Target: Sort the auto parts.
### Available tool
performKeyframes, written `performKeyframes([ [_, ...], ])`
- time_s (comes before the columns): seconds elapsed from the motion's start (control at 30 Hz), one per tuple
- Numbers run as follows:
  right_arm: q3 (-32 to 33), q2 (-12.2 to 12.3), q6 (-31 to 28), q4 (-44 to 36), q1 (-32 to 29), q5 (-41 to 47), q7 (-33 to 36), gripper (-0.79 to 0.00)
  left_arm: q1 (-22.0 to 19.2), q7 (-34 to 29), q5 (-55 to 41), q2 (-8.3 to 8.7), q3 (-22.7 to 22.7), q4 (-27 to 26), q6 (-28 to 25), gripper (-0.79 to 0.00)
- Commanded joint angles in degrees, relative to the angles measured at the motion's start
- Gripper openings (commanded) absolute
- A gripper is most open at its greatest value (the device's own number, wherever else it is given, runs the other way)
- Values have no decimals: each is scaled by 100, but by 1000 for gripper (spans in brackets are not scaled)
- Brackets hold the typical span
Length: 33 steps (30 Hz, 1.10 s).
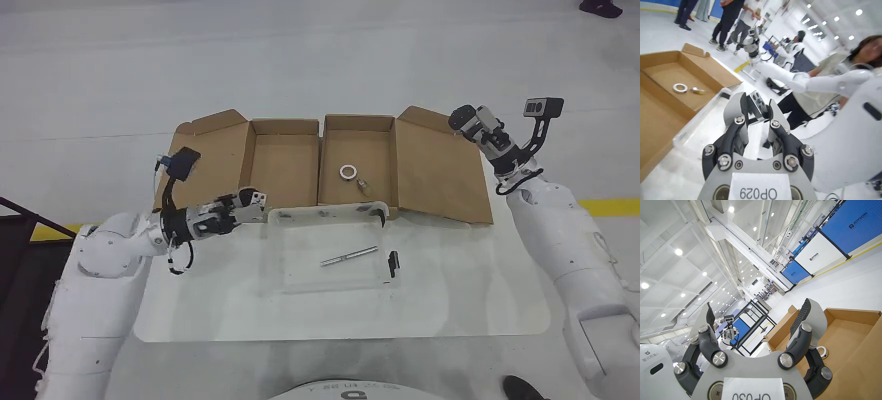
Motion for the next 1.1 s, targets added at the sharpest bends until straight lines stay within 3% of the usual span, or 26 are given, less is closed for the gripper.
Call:
performKeyframes([
  [0.0,0,0,0,0,0,0,0,0,-194,-606,-1382,78,81,-2,615,-785],
  [0.1,0,0,0,0,0,0,0,0,-431,-1226,-2483,117,67,32,1235,-785],
  [0.27,0,0,0,0,0,0,0,0,-649,-1822,-3447,50,-38,343,1830,-785],
  [0.67,0,0,0,0,0,0,0,0,-1034,-1993,-3333,-247,-2,988,2002,-785],
  [0.83,0,0,0,0,0,0,0,0,-910,-1059,-1752,-221,-344,570,1068,-785],
  [1.07,0,0,0,0,0,0,0,0,-121,1221,-58,-74,-697,-333,-1213,-785],
])
